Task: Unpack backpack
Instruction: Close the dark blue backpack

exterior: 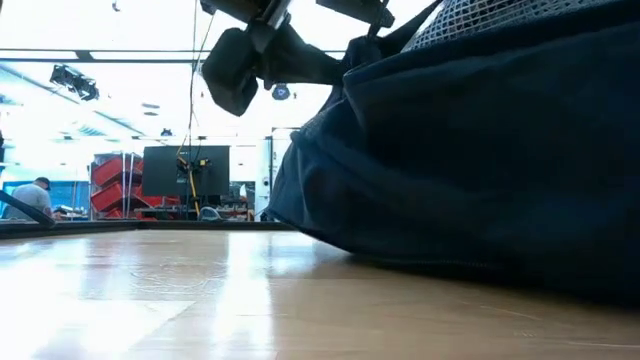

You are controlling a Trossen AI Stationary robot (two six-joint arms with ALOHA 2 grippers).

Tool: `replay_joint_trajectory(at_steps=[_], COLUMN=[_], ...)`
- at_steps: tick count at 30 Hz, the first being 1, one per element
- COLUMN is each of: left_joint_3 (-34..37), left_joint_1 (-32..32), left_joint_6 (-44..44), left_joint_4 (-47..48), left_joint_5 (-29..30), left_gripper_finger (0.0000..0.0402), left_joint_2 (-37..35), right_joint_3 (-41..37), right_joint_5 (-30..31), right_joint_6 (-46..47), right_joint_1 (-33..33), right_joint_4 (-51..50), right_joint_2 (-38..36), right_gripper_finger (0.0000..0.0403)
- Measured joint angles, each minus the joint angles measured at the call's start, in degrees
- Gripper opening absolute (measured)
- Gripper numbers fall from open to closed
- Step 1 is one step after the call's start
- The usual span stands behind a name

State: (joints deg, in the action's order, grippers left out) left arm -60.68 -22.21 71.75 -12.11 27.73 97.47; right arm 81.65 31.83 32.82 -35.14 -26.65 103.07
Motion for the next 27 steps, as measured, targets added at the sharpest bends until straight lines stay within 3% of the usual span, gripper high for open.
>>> replay_joint_trajectory(at_steps=[7, 9, 14, 15, 27], left_joint_3=[0.0, 0.0, 0.0, 0.0, 0.0], left_joint_1=[0.2, 0.2, 0.2, 0.2, 0.2], left_joint_6=[-0.7, -0.6, -0.6, -1.1, -3.0], left_joint_4=[1.3, 1.3, 1.3, 1.4, 5.4], left_joint_5=[-0.9, -1.0, -0.8, -0.6, 4.3], left_gripper_finger=[0.0220, 0.0182, 0.0033, 0.0018, 0.0000], left_joint_2=[0.8, 1.1, 1.2, 1.2, 0.4], right_joint_3=[0.0, 0.0, 0.0, 0.0, 0.0], right_joint_5=[0.0, 0.0, 0.0, 0.0, 1.2], right_joint_6=[-0.1, -0.1, -0.2, -0.2, 0.6], right_joint_1=[0.0, 0.0, -0.1, -0.3, -1.7], right_joint_4=[0.2, 0.2, 0.3, 0.3, 0.0], right_joint_2=[0.0, 0.0, 0.0, 0.0, 0.0], right_gripper_finger=[0.0000, 0.0000, 0.0000, 0.0000, 0.0000])
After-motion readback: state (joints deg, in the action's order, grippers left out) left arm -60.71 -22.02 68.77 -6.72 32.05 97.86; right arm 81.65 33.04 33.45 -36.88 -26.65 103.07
